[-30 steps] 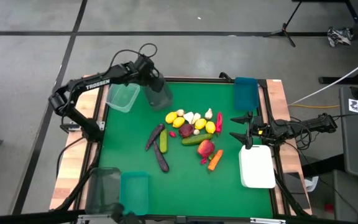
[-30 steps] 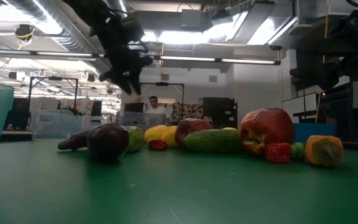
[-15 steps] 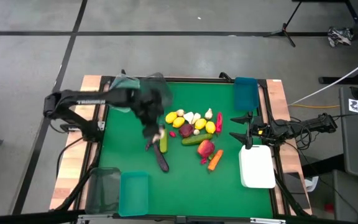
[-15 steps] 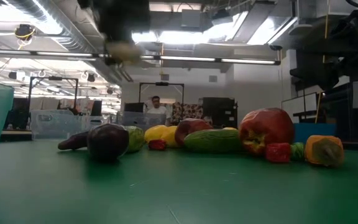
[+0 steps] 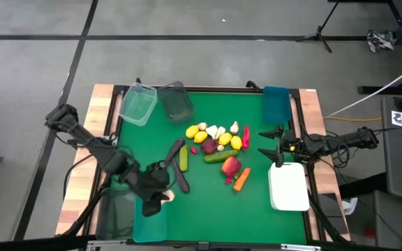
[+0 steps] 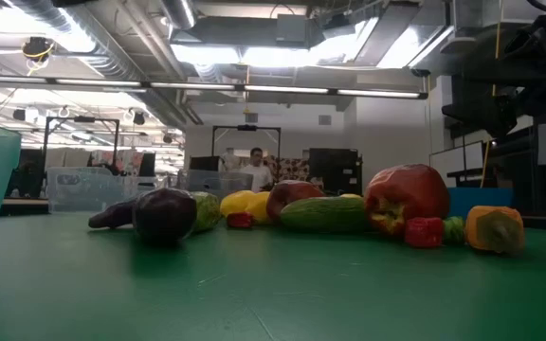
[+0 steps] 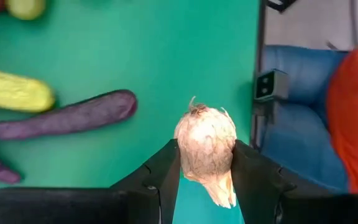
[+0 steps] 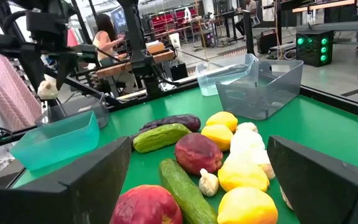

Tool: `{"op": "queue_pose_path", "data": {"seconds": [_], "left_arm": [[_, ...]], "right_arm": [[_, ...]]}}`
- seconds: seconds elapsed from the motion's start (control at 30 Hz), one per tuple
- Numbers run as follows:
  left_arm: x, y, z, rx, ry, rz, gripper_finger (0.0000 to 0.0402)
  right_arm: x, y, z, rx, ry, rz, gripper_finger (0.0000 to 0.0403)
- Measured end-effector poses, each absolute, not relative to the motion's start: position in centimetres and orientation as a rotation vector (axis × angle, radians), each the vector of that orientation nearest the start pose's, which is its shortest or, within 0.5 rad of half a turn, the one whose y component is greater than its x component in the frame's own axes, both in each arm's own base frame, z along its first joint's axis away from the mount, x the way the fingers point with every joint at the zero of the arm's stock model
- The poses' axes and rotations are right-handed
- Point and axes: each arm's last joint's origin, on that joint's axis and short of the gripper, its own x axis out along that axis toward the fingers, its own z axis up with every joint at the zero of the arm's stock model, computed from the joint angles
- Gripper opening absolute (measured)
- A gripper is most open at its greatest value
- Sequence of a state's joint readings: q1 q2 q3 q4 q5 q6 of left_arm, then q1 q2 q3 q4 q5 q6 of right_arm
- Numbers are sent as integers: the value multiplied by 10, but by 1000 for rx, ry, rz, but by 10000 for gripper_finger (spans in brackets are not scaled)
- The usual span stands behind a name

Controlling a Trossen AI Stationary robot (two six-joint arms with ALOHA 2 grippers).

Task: Sort produce into baskets
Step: Put the garlic into the green bin

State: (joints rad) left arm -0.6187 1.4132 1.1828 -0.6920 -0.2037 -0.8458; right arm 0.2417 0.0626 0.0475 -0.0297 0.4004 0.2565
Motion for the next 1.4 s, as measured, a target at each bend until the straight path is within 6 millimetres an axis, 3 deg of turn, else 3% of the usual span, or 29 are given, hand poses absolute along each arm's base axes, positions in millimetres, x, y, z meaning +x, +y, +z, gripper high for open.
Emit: {"op": "queue_pose_path", "data": {"seconds": [0.33,0.87,1.4], "left_arm": [[212,-176,277,-428,1065,163,127],[227,-194,232,-353,1289,177,128],[226,-196,231,-375,1331,137,128]], "right_arm": [[97,12,172,242,21,-163,376],[97,12,172,242,21,-163,376],[97,12,172,242,21,-162,376]]}}
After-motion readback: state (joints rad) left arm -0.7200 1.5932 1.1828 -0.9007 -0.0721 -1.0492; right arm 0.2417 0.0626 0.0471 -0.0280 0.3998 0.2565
